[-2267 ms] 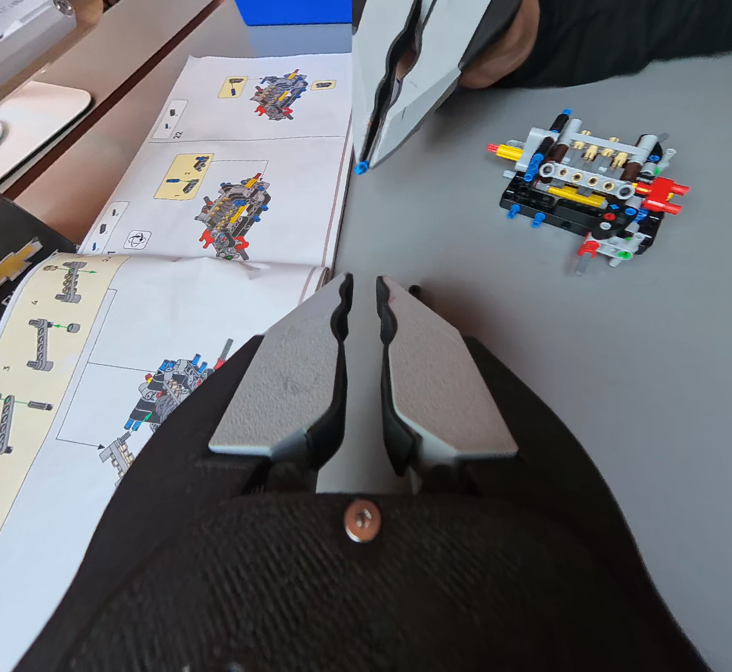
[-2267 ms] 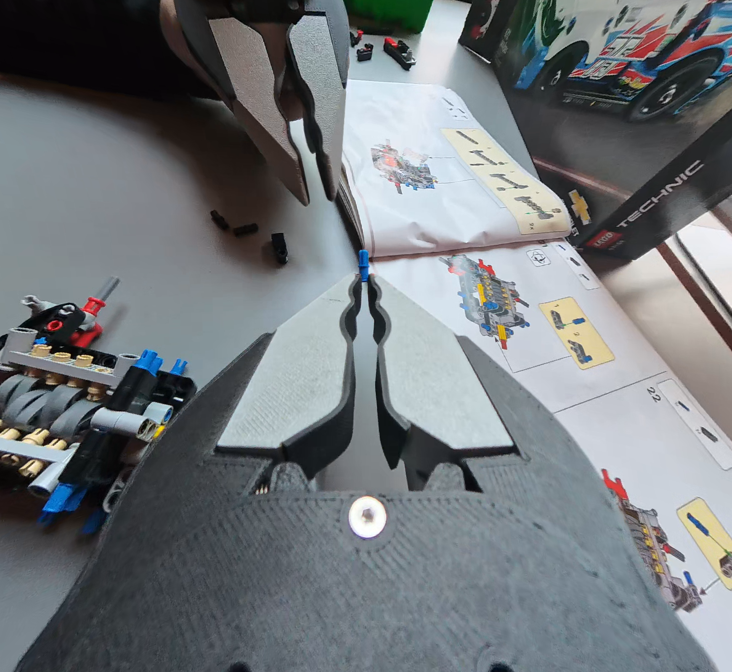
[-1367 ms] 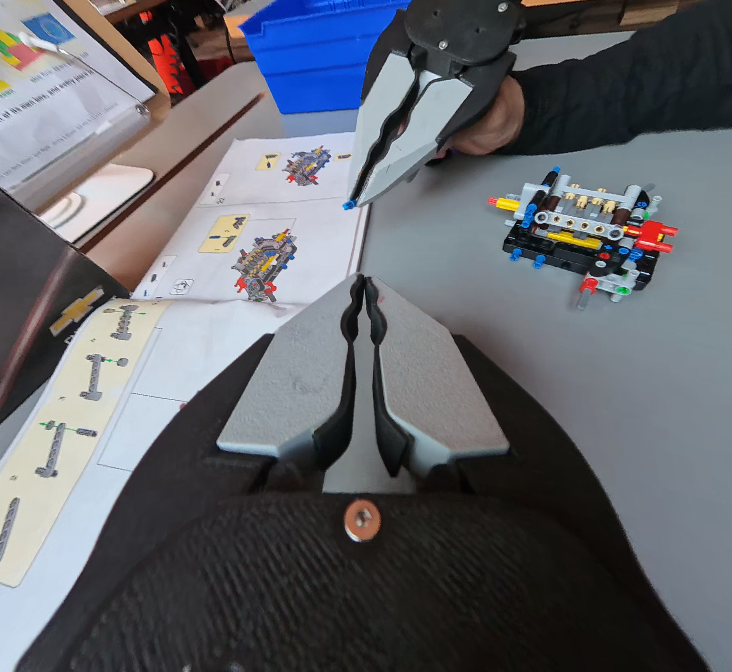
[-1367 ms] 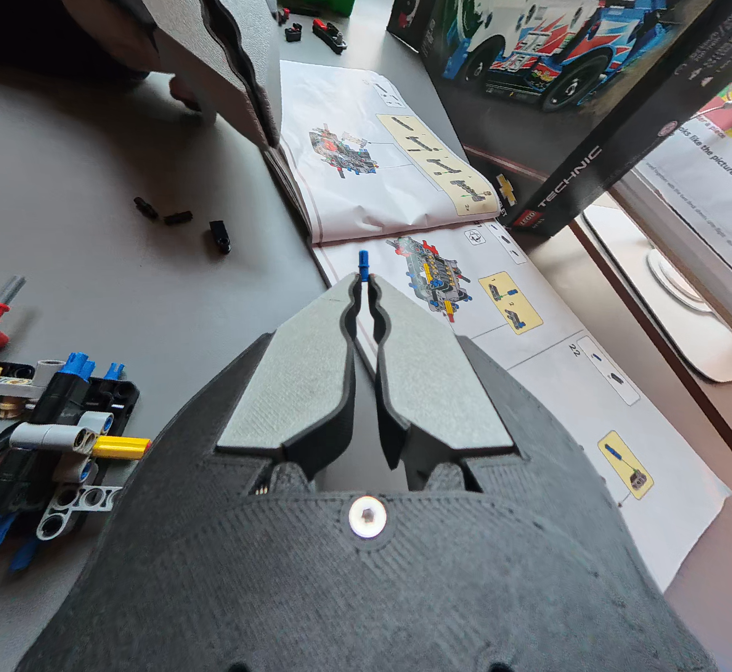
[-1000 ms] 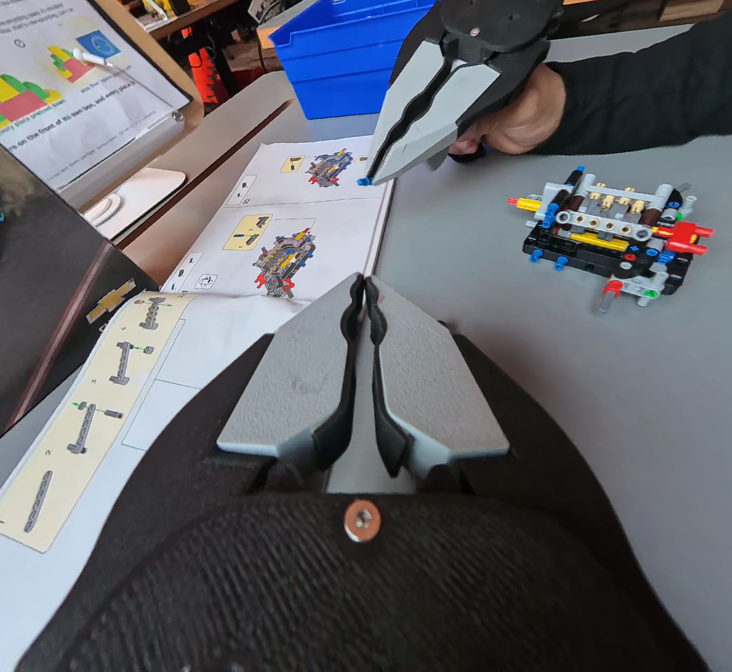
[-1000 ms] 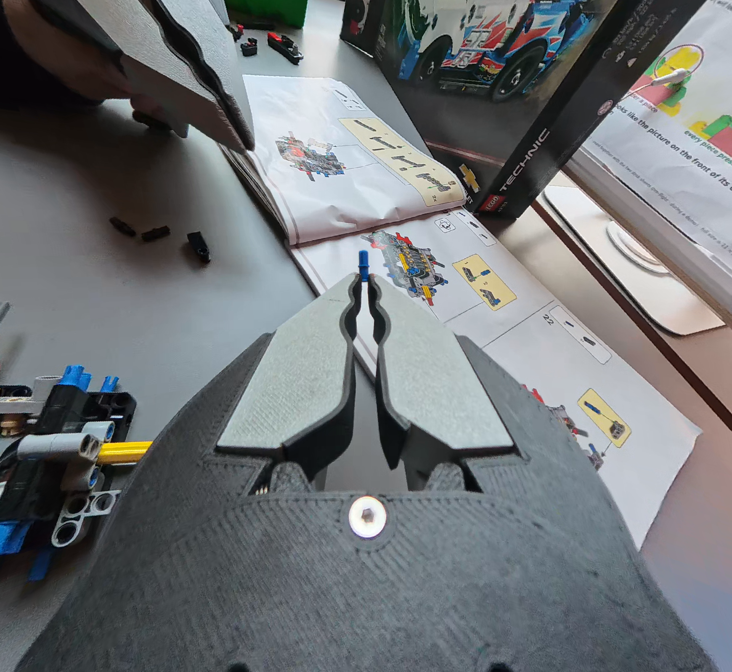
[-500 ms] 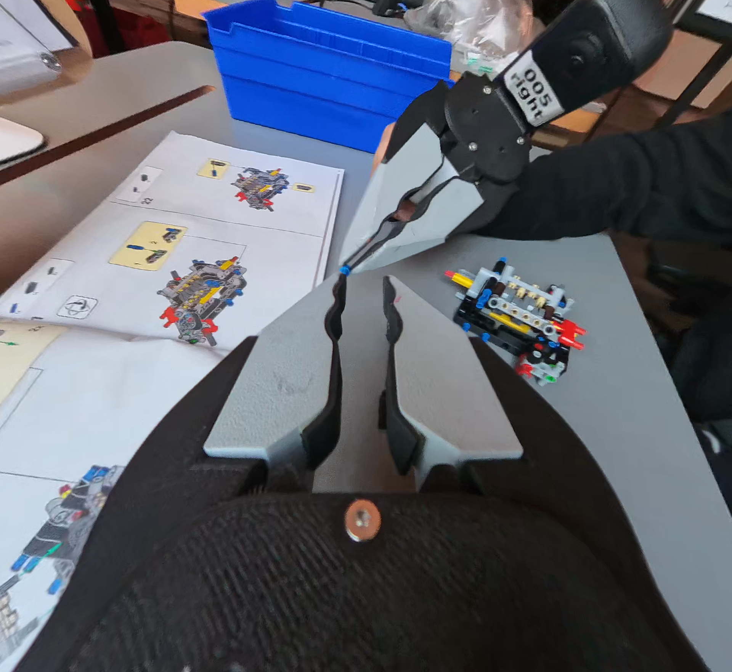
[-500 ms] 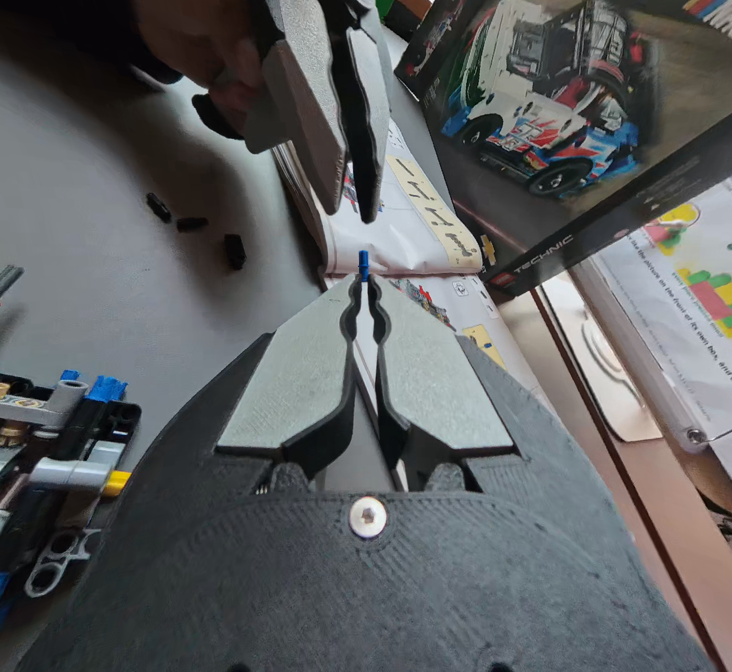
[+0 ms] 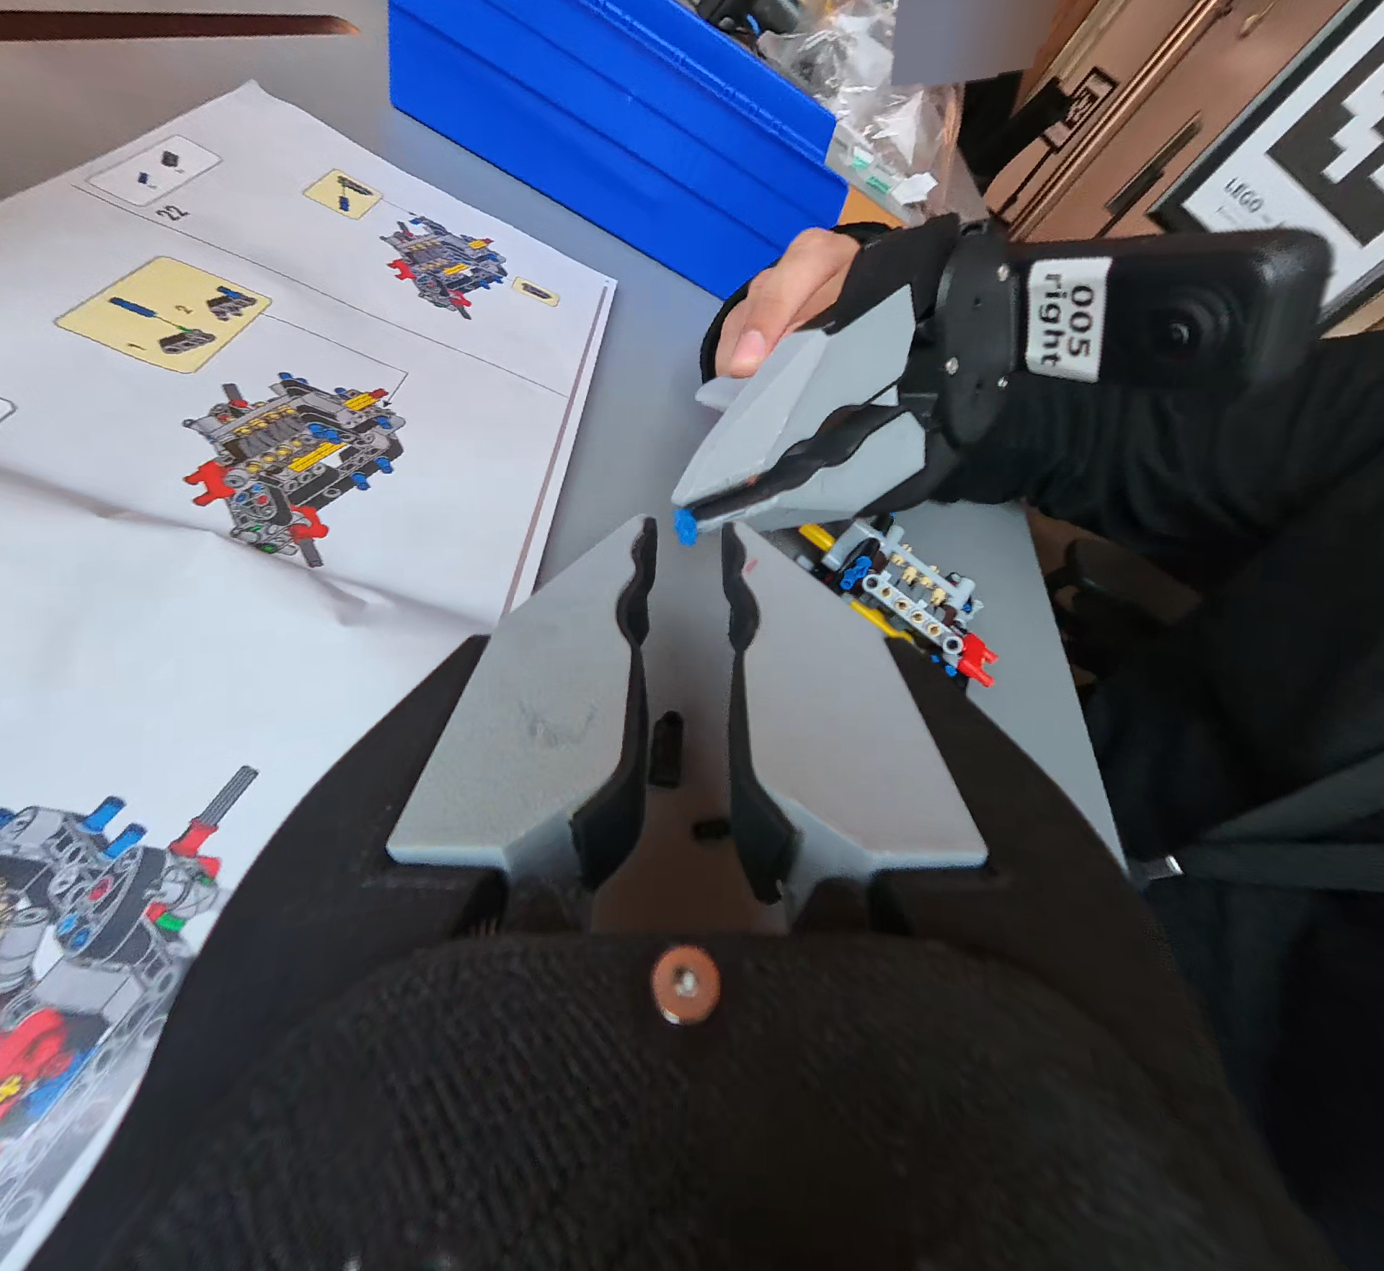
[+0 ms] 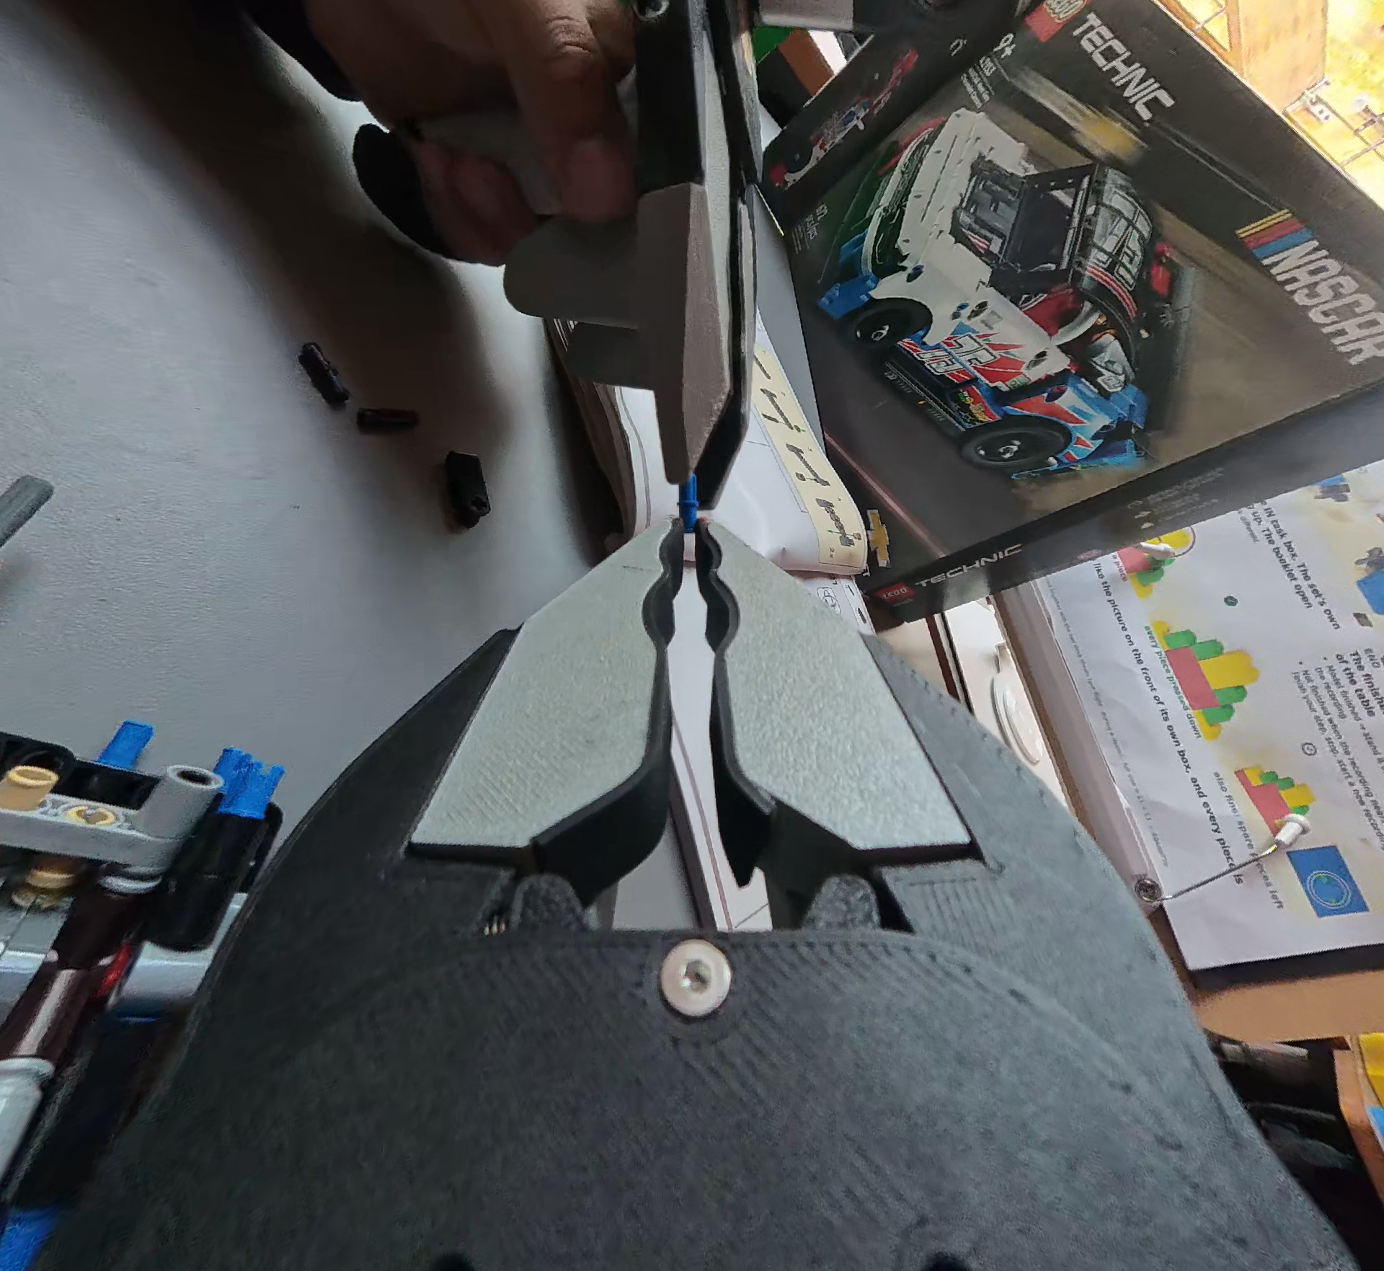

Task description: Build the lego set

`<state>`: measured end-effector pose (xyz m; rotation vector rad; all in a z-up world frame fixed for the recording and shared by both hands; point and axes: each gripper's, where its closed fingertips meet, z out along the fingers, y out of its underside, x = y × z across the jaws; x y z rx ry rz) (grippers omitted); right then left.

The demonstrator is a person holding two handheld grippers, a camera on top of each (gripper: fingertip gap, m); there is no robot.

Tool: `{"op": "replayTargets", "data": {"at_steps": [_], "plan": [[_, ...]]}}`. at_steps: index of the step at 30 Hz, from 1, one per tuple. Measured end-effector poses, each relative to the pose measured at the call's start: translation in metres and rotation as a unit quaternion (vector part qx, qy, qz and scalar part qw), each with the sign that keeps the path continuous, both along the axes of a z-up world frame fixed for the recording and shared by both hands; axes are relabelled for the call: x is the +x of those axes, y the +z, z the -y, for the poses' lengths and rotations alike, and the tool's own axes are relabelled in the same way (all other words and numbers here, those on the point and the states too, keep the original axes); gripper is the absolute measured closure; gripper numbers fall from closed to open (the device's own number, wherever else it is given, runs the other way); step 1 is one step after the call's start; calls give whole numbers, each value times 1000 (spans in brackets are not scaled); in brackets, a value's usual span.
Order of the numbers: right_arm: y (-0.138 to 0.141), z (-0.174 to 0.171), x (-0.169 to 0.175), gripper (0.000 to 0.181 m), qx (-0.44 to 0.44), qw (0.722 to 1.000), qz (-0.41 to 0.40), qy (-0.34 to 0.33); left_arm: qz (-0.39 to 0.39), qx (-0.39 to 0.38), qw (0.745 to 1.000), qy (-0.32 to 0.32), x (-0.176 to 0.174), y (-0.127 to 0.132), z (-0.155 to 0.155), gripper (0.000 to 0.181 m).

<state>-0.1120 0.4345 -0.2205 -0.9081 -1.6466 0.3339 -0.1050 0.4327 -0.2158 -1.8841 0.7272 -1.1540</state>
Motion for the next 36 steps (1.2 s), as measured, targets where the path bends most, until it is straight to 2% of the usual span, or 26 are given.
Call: {"op": "replayTargets", "data": {"at_steps": [4,9,20,26,36], "plan": [[0,4,-1,181,3,1000,1,6,2,-5,1000,-6,4,-1,2,177],[1,4,-1,181,4,1000,-1,7,4,-11,1000,-2,3,-1,1,178],[5,6,0,181,-27,999,-19,17,19,-15,1000,-9,4,4,3,178],[5,4,1,181,-18,1000,-17,10,5,-27,1000,-10,2,-5,2,172],[2,-1,1,181,-12,1000,-9,-3,19,-29,999,-12,0,-1,2,169]]}}
